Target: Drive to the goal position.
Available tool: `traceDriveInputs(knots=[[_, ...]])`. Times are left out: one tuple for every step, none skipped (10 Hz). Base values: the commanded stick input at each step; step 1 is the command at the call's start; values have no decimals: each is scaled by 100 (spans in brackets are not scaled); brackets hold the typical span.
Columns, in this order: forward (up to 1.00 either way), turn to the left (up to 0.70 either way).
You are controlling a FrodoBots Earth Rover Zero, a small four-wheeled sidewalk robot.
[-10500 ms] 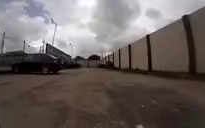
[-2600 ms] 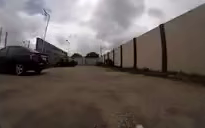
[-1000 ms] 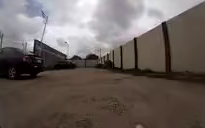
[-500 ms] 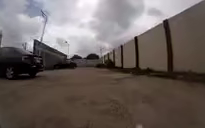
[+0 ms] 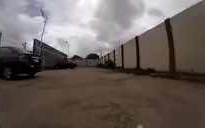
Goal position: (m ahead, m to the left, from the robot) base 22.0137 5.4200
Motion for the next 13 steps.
traceDriveInputs(knots=[[30, 0], [30, 0], [30, 0], [30, 0], [30, 0], [30, 0], [30, 0], [30, 0], [30, 0], [30, 0], [30, 0], [30, 0], [30, 0]])
